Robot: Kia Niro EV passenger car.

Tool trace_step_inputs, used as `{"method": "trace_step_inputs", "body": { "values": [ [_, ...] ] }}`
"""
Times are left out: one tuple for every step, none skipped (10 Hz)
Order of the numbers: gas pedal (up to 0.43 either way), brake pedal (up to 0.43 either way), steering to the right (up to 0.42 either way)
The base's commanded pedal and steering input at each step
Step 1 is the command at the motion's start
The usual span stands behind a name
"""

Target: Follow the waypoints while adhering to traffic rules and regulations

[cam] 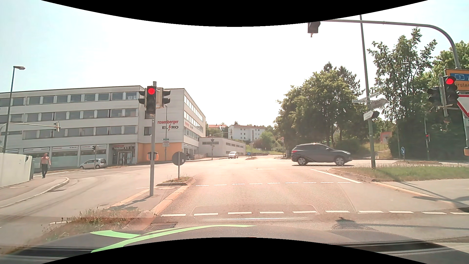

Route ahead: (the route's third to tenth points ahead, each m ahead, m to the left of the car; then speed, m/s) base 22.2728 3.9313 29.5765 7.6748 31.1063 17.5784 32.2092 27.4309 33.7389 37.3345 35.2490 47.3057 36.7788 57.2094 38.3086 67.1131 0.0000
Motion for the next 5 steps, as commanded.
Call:
{"method": "trace_step_inputs", "body": {
  "values": [
    [0.000,0.372,-0.008],
    [0.000,0.372,-0.008],
    [0.000,0.372,-0.008],
    [0.000,0.372,-0.008],
    [0.000,0.372,-0.008]
  ]
}}
